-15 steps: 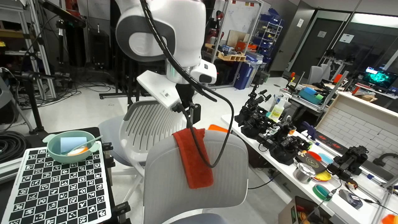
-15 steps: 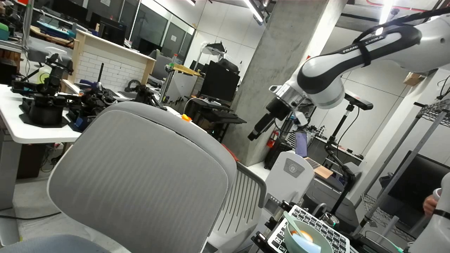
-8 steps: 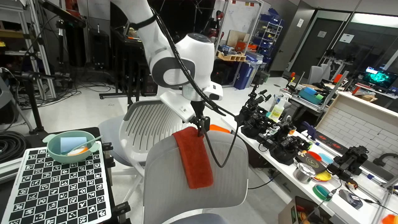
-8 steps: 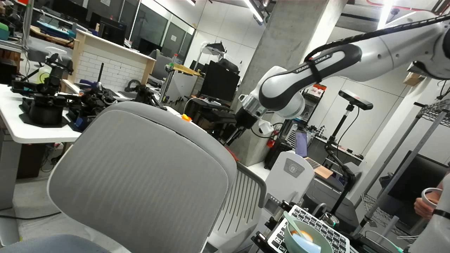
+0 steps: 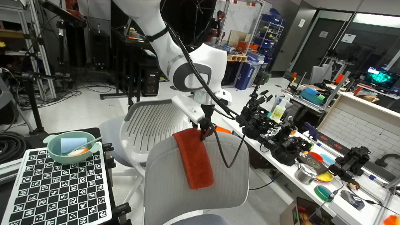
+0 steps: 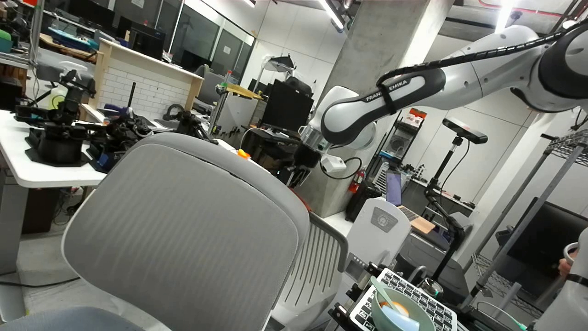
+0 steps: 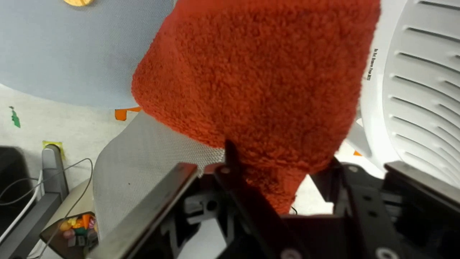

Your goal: Shift the towel to the chair on the left, then back to the one on the right

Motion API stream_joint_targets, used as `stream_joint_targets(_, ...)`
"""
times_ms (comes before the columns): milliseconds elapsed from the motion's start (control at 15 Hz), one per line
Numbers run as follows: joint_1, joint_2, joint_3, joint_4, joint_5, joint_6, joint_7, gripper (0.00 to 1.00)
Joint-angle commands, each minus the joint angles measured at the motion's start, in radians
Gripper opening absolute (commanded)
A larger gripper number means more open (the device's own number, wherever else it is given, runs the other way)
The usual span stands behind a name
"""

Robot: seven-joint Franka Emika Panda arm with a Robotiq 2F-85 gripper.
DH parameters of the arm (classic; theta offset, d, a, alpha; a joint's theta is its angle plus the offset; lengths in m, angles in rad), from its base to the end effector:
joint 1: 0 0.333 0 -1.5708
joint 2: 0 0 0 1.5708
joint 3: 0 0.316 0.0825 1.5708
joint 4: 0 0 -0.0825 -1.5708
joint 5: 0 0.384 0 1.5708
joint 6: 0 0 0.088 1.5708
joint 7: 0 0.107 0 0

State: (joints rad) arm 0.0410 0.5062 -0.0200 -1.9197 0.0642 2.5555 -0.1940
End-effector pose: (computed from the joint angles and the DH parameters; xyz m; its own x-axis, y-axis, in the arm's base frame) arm 0.6405 0.0132 0.2390 0.9775 0.1643 0.1325 0.1666 -0.9860 -0.0070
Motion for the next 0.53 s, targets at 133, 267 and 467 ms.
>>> stream_joint_targets(133, -0.002, -0.096, 0.025, 0.000, -0.036, -0.159, 0.051, 0.08)
stream_joint_targets(267, 0.000, -0.133, 0.032, -0.005, -0.037, -0.193, 0.054, 0.00)
stream_joint_targets(467, 0.001, -0.185, 0.042, -0.003, -0.032, -0.239, 0.055, 0.01)
